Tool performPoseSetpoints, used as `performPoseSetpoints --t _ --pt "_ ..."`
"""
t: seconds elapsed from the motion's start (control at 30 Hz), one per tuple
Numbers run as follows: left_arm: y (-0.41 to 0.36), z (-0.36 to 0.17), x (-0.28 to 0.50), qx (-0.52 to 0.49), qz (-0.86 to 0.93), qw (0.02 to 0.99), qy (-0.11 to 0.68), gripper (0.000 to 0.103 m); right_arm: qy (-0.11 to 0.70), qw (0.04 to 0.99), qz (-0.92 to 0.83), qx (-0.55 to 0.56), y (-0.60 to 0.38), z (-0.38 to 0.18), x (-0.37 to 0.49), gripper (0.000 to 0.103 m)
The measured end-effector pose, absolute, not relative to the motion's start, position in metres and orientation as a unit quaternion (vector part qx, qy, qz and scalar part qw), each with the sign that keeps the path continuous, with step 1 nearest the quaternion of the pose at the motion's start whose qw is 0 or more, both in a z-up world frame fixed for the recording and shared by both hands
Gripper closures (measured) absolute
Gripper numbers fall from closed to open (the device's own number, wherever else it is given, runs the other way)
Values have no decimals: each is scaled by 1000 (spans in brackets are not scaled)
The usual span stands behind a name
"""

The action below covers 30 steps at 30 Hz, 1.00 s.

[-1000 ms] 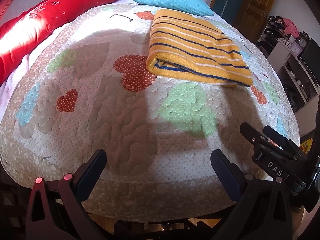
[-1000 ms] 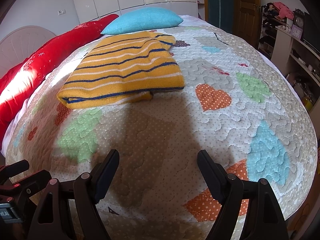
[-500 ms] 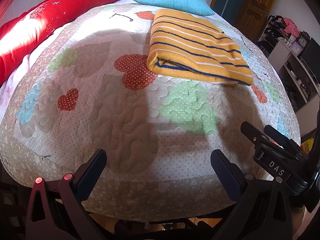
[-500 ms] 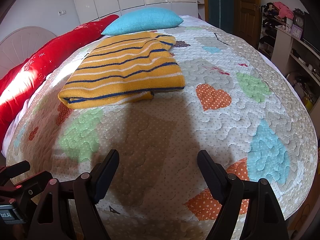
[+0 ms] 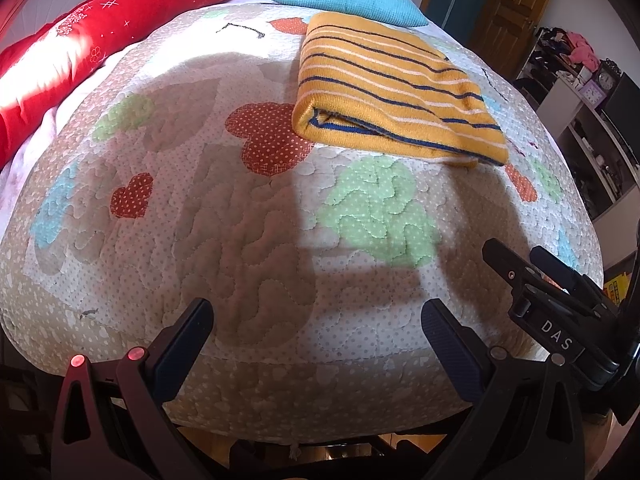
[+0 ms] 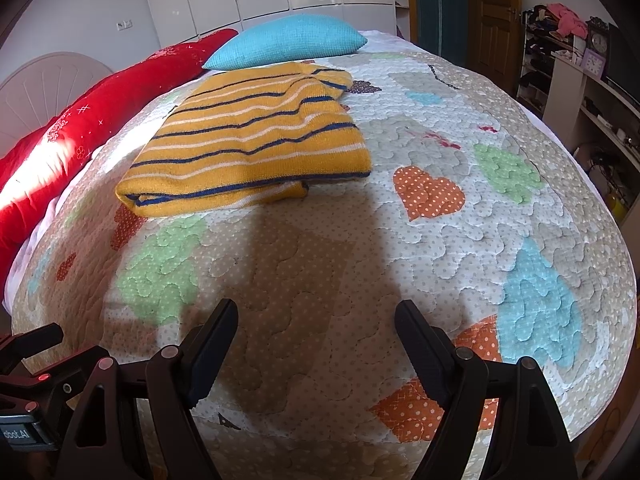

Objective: Fold small clothes

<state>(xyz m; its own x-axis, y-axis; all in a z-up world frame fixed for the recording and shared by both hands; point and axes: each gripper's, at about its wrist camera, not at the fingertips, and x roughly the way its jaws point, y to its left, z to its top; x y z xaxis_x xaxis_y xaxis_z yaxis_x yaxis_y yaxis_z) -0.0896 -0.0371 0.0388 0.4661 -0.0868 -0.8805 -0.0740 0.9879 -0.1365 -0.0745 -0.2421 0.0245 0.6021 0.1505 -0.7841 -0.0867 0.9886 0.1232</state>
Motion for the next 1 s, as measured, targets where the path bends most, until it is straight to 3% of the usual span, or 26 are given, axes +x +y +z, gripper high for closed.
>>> performPoseSetpoints --t 1.0 --pt "-40 36 -89 -76 -14 850 521 0 430 900 68 39 -240 31 -77 17"
